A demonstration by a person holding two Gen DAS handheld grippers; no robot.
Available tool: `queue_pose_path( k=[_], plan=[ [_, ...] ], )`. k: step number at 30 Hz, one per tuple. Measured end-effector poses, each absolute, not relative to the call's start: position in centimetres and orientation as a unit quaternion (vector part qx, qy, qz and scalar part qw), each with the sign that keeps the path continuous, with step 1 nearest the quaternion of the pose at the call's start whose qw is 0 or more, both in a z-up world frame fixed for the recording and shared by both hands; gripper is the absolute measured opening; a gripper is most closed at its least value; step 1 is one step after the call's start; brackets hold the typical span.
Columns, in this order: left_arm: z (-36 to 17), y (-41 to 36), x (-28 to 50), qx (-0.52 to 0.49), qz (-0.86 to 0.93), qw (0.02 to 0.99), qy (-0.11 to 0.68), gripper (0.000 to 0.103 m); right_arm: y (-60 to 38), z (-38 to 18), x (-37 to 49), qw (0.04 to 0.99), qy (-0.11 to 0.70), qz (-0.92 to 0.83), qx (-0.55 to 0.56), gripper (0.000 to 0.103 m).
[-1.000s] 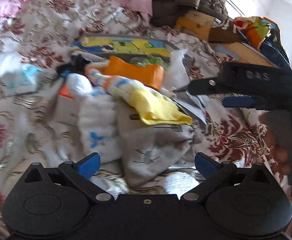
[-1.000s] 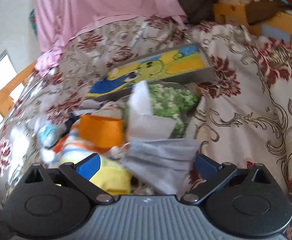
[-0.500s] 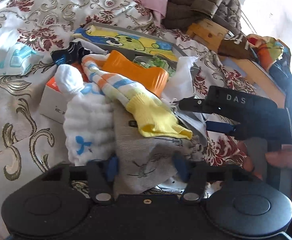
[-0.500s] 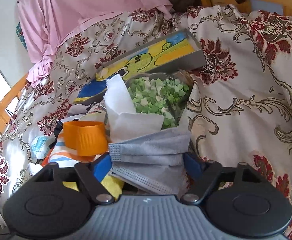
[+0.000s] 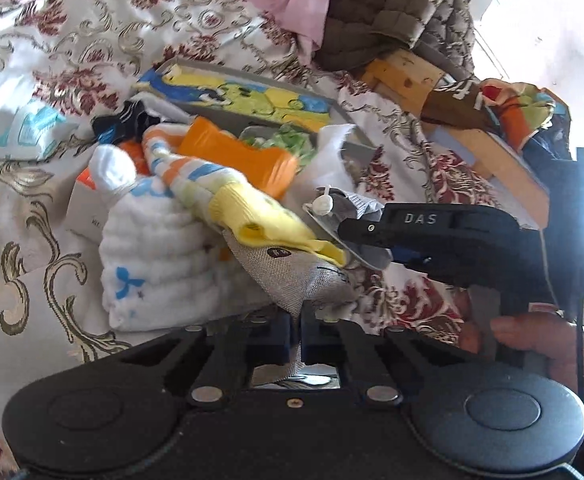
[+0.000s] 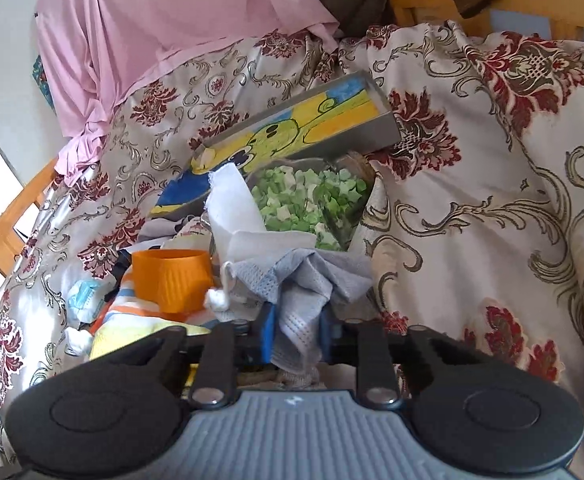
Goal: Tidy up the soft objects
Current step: 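Lift the grey pouch with the left gripper and lower it into the cartoon tray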
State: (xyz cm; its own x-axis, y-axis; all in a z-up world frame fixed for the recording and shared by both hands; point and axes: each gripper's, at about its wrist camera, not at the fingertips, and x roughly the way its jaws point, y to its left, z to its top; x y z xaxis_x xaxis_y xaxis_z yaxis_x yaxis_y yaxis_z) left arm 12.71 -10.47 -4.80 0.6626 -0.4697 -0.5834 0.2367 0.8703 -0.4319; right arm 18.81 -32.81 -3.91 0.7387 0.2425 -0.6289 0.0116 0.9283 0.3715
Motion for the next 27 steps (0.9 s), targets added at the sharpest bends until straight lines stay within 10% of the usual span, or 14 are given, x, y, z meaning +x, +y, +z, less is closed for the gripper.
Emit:
queue_pose_path(
  k=[27],
  plan=[
    [4.7, -9.9, 14.5, -0.173, -0.228, 0.93, 0.23, 0.002, -37.0, 0.4, 18.4, 0.954, 0.142, 0.022, 0.261, 0.01]
  ],
)
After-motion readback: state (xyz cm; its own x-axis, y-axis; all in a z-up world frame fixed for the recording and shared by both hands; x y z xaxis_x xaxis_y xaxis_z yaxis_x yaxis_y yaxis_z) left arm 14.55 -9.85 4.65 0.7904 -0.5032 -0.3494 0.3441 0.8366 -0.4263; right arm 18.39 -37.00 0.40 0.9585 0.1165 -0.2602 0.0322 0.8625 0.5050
